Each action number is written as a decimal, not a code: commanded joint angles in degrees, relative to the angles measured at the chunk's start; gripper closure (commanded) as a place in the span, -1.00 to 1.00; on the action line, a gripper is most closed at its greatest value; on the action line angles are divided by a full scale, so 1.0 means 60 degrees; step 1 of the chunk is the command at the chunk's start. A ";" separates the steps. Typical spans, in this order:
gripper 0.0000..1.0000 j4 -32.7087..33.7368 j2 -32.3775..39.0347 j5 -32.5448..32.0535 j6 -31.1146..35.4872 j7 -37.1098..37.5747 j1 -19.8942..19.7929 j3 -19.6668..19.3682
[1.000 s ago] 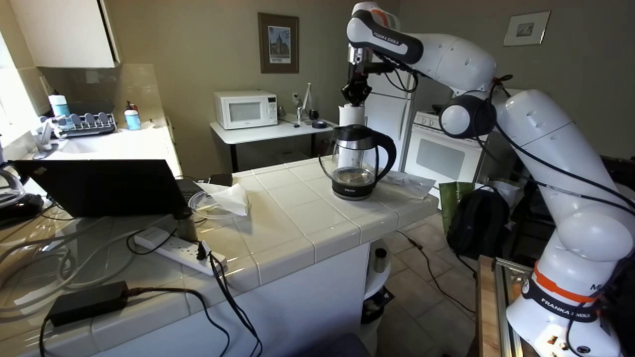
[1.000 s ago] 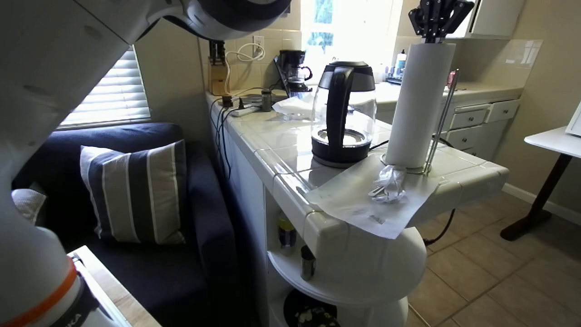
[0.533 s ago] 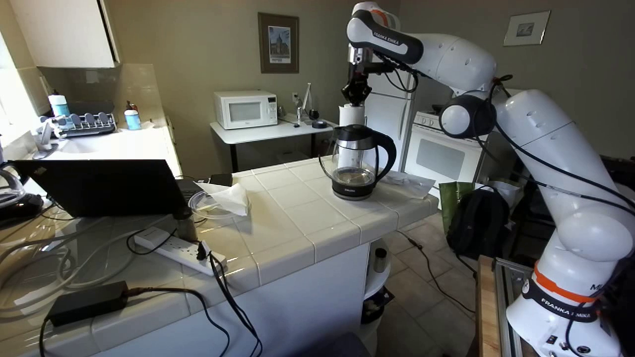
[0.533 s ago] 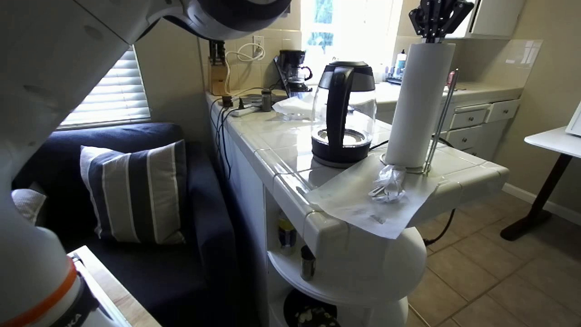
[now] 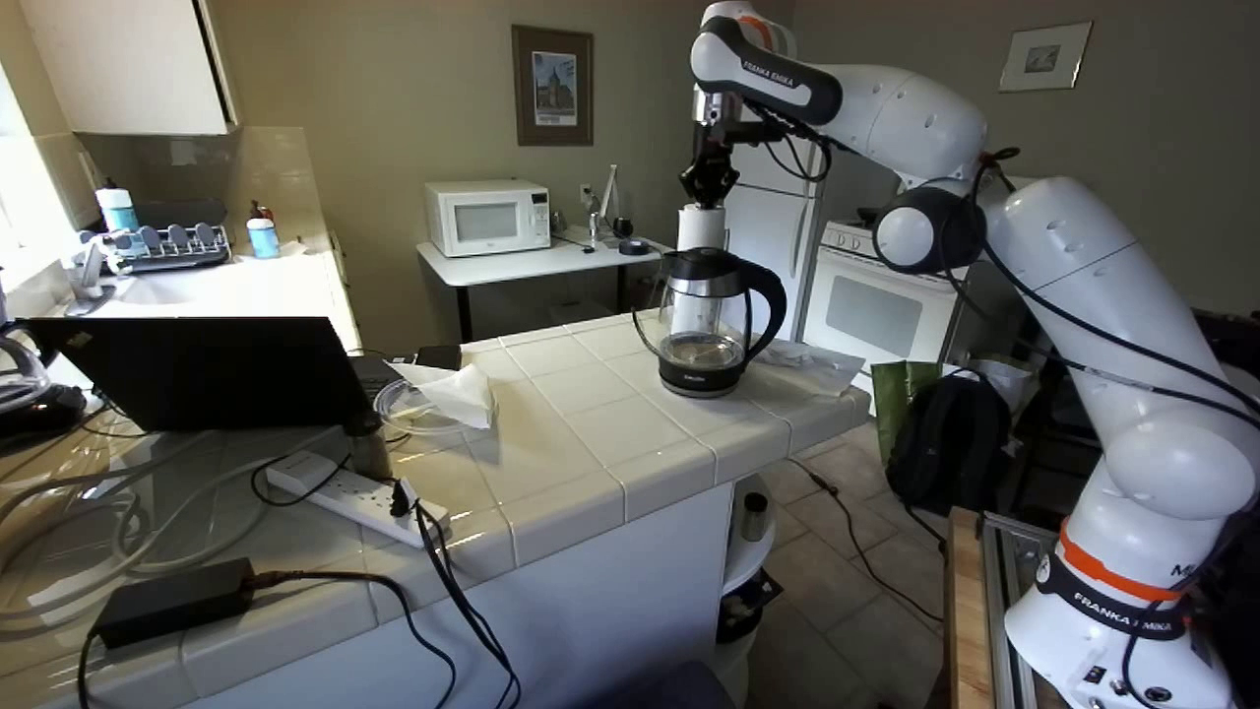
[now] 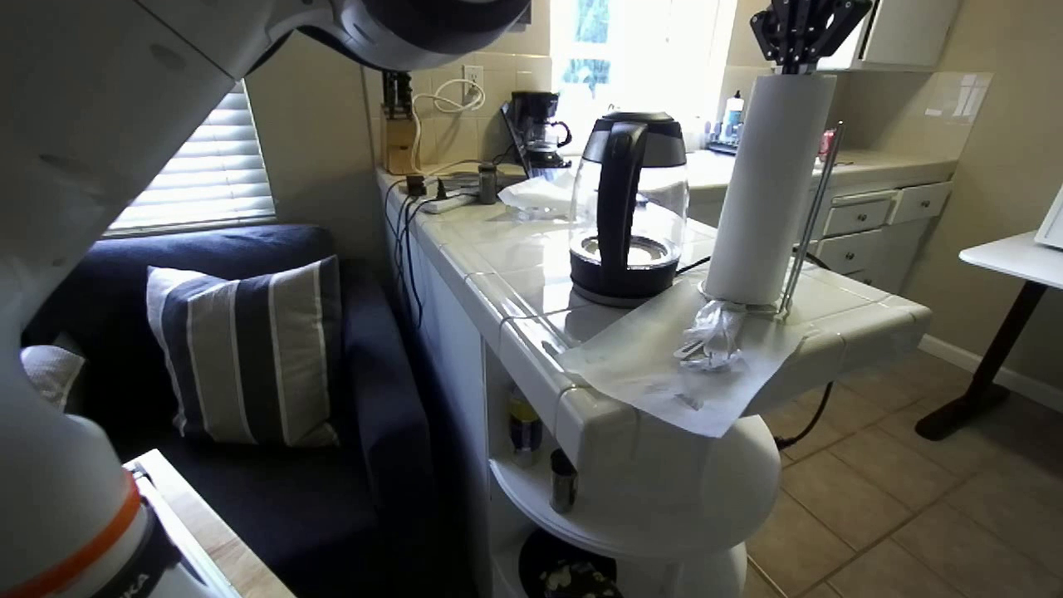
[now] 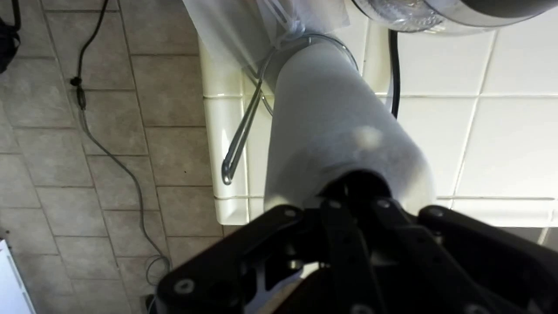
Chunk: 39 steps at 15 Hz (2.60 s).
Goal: Move the toilet paper roll and stand to the back right side of the counter.
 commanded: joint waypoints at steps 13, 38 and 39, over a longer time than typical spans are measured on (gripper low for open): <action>0.91 -0.0119 -0.0527 0.0104 -0.0228 -0.0261 -0.0098 0.0101; -1.00 0.0325 -0.2574 -0.0195 -0.3429 0.0714 0.1773 0.0238; -1.00 0.0407 -0.2523 -0.0191 -0.3471 0.0713 0.1762 0.0235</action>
